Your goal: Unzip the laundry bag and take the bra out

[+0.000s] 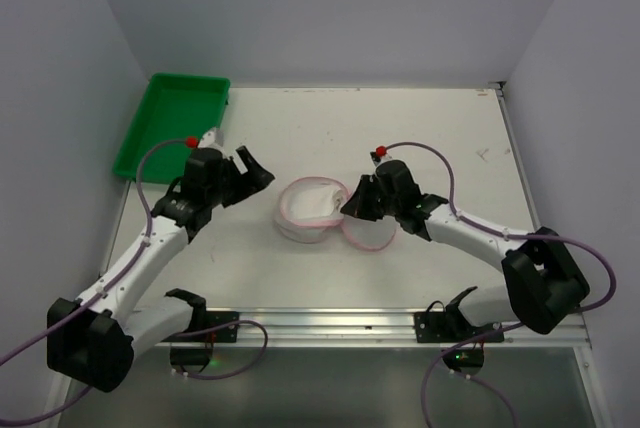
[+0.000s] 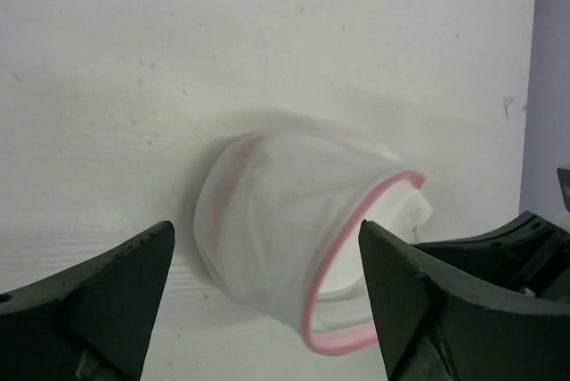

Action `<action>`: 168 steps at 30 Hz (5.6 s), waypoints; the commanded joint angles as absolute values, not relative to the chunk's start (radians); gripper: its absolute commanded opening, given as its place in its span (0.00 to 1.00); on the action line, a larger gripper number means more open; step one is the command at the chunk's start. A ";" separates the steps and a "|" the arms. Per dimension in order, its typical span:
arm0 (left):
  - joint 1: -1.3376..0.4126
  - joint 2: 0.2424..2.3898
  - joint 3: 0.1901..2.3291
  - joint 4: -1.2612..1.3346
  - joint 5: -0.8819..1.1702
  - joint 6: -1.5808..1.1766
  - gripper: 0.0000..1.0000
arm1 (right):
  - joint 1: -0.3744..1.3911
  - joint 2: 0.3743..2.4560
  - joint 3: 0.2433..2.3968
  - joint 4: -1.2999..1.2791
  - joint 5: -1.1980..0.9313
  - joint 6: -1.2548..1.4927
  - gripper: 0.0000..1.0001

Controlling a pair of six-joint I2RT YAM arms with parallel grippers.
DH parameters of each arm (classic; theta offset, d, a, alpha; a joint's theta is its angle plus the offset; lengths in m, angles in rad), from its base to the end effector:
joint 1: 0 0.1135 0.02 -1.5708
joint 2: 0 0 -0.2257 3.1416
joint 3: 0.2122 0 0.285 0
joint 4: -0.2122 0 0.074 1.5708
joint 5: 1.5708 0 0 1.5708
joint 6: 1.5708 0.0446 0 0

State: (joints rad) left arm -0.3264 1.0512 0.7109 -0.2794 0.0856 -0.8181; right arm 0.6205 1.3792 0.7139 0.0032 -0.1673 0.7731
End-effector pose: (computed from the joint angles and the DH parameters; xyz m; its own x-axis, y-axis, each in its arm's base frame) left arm 0.2706 -0.0956 0.2042 -0.6573 -0.5452 -0.5203 -0.1380 0.7658 -0.6281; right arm 0.2612 0.1958 0.1378 -0.8330 0.2511 -0.4930 -0.1375 0.7692 0.6241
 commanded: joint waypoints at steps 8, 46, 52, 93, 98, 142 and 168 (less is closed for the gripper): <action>-0.624 1.181 1.124 -0.489 -0.138 -0.623 0.76 | 0.657 1.310 0.822 -0.067 -0.124 0.637 0.00; -0.833 1.724 1.307 -0.603 -0.264 -0.588 0.71 | 0.678 1.336 0.798 -0.025 -0.135 0.607 0.00; -0.833 1.710 1.270 -0.585 -0.253 -0.598 0.48 | 0.677 1.333 0.801 -0.020 -0.135 0.607 0.00; -0.783 1.212 1.347 -0.335 -0.238 -0.646 0.00 | 0.678 1.362 0.762 -0.011 -0.060 0.586 0.00; -0.707 1.164 1.403 -0.285 -0.210 -0.647 0.00 | 0.678 1.356 0.765 -0.017 -0.058 0.584 0.00; 0.000 1.408 1.379 0.164 -0.511 0.440 0.00 | 0.677 1.325 0.718 -0.006 -0.261 0.526 0.00; 0.035 1.411 1.111 0.287 -0.307 0.517 0.00 | 0.677 1.331 0.715 0.020 -0.301 0.520 0.00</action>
